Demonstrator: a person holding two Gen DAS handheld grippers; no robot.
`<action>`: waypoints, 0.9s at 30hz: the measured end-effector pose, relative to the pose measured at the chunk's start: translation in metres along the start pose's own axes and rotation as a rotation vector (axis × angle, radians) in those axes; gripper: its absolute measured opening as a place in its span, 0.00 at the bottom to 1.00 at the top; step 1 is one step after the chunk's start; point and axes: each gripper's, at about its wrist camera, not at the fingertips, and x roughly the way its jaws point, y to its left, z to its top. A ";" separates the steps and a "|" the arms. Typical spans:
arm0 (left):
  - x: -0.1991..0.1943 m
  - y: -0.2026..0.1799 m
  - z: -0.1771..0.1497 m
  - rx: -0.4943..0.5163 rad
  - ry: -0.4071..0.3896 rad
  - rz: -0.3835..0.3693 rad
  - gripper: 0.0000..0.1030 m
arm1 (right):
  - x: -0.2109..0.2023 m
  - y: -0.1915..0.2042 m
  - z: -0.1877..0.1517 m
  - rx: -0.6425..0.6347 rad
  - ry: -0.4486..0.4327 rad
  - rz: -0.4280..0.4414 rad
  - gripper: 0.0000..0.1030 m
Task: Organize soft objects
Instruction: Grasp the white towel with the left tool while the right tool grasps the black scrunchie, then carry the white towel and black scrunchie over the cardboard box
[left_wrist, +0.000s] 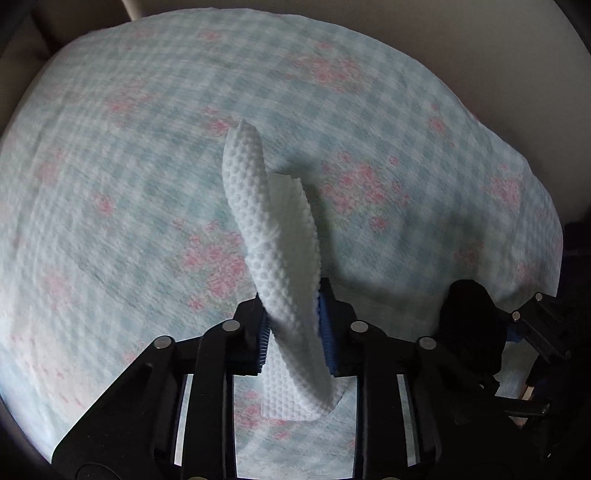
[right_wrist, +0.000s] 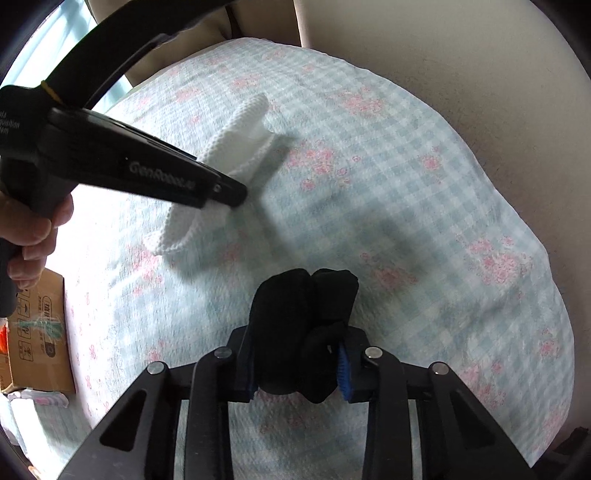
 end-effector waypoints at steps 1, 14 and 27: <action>-0.001 0.003 -0.001 -0.016 -0.001 -0.005 0.16 | 0.001 -0.001 0.001 0.000 0.000 0.001 0.28; -0.045 0.030 -0.017 -0.077 -0.061 -0.021 0.14 | -0.018 -0.009 0.014 0.005 -0.032 0.005 0.25; -0.179 0.052 -0.067 -0.251 -0.204 0.026 0.14 | -0.104 0.028 0.039 -0.099 -0.141 0.021 0.23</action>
